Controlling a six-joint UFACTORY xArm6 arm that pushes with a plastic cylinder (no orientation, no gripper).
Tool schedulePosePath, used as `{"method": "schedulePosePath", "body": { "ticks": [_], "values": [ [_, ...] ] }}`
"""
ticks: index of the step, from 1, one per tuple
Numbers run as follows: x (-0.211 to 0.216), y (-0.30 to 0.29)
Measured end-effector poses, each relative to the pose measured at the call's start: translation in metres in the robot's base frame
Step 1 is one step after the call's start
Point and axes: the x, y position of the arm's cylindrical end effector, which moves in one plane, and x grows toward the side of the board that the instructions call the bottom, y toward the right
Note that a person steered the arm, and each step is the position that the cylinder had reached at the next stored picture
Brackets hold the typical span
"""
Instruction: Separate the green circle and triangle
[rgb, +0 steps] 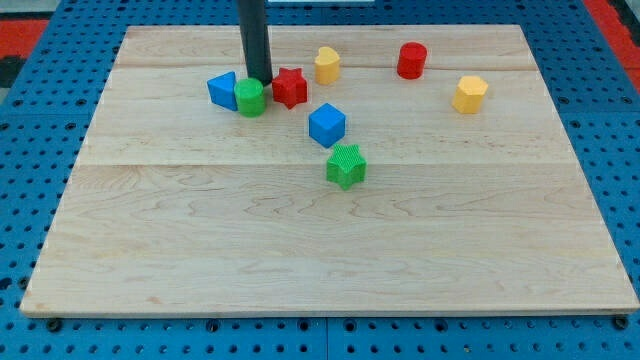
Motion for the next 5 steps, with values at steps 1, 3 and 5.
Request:
{"method": "schedulePosePath", "body": {
  "ticks": [1, 3, 5],
  "values": [
    [0.041, -0.017],
    [0.068, -0.005],
    [0.105, 0.017]
  ]
}}
